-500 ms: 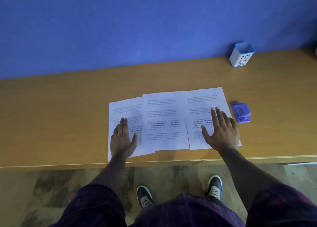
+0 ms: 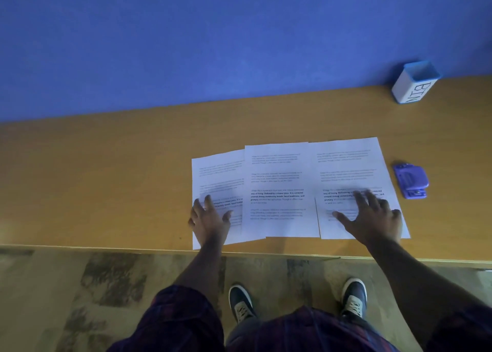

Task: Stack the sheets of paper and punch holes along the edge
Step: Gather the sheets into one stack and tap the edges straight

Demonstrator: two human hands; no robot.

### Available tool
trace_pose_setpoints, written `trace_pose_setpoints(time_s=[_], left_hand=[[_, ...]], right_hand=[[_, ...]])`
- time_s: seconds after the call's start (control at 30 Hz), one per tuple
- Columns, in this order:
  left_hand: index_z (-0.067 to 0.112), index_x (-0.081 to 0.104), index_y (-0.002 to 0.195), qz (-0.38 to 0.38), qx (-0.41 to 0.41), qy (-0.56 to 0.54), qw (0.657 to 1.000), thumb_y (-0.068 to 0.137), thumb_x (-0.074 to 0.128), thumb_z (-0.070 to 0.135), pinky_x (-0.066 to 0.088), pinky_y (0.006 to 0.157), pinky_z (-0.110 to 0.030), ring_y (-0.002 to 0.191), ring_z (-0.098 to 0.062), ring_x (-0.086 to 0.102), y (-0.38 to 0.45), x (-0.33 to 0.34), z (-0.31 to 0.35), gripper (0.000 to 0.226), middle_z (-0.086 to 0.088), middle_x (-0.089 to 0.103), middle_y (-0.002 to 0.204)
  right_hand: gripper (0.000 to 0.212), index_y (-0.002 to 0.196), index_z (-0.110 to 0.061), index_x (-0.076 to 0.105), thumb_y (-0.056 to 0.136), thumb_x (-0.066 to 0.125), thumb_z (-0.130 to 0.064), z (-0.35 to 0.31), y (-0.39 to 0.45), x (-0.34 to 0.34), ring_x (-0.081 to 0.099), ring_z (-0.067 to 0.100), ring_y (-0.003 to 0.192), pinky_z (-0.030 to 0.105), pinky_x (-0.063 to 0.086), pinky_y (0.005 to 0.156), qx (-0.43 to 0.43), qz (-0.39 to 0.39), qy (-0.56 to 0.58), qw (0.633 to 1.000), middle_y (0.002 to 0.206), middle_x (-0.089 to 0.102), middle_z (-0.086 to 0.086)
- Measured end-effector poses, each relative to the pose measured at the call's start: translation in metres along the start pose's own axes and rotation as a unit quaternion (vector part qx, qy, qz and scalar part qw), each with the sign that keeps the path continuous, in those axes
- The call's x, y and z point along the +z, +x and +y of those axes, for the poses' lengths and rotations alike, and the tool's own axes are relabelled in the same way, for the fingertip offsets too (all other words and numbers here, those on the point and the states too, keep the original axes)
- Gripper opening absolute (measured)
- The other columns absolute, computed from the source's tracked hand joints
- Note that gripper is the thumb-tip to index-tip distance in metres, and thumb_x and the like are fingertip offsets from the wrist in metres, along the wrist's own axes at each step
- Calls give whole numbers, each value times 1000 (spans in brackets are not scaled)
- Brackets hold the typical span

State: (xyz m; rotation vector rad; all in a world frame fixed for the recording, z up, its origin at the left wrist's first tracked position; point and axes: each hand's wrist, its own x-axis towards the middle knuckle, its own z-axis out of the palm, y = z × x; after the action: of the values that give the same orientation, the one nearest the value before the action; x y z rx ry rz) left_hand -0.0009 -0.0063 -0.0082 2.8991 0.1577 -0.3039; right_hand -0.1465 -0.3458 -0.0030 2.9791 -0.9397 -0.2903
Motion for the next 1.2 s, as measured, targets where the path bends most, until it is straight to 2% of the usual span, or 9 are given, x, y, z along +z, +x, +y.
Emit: trace_pose_setpoints(time_s=[0.07,0.3,0.5,0.67,0.8,0.87,0.93,1.07,1.2], left_hand=[[15,30,152,-10,-68,-48,996,81,77,58,36,113,-57,143,-39,36,3,-1,4,95,-17,33,157],[11,26,153,-18,-93,-54,994,65,88,62,45,108,-55,138,-41,39,19,-6,5,119,-21,38,151],[15,37,145,-40,-81,-69,993,55,93,62,48,101,-49,131,-38,42,19,-9,9,115,-18,42,142],[14,44,143,-48,-91,-114,988,60,92,60,48,101,-49,132,-39,42,19,-11,17,105,-15,41,142],[16,30,150,-50,-164,-101,980,54,91,67,34,112,-53,142,-39,31,2,0,31,124,-18,24,155],[17,19,155,-59,-190,-92,976,54,88,71,34,114,-55,146,-38,26,-7,8,39,134,-18,16,158],[17,14,157,-53,-187,-77,978,54,87,73,36,112,-56,147,-38,25,-10,11,45,138,-20,18,158],[14,14,156,-46,-190,-63,979,50,89,72,37,110,-58,144,-42,30,-4,7,45,142,-23,26,154],[11,17,156,-59,-199,-56,977,50,93,66,36,111,-58,143,-45,32,4,1,44,142,-25,27,155]], right_hand=[[91,144,-29,45,75,42,-89,-1,1,-6,52,31,129,46,44,94,3,-4,7,1000,153,47,1],[102,147,-26,41,70,46,-92,-4,3,-15,53,31,129,45,44,98,12,-8,11,1000,150,52,2],[99,145,-28,47,70,49,-91,-5,2,-21,52,30,130,43,45,99,5,-5,7,1000,146,56,1],[97,145,-32,48,67,55,-90,-9,5,-31,50,29,131,43,44,100,22,-35,24,999,146,56,-2],[77,138,-36,59,73,66,-78,-4,6,-38,53,27,127,42,43,100,38,-46,84,995,139,61,-4],[67,135,-36,62,77,71,-69,0,8,-42,55,27,125,41,44,99,57,-42,117,991,136,63,-4],[74,142,-33,55,78,73,-65,0,7,-43,52,28,129,41,43,101,75,-49,107,990,141,58,-2],[99,150,-25,35,71,70,-75,-3,1,-38,46,34,135,45,41,103,149,-69,91,982,152,44,10],[111,145,-17,37,62,73,-81,-5,1,-34,47,36,132,46,42,100,207,-86,109,968,149,45,15]])
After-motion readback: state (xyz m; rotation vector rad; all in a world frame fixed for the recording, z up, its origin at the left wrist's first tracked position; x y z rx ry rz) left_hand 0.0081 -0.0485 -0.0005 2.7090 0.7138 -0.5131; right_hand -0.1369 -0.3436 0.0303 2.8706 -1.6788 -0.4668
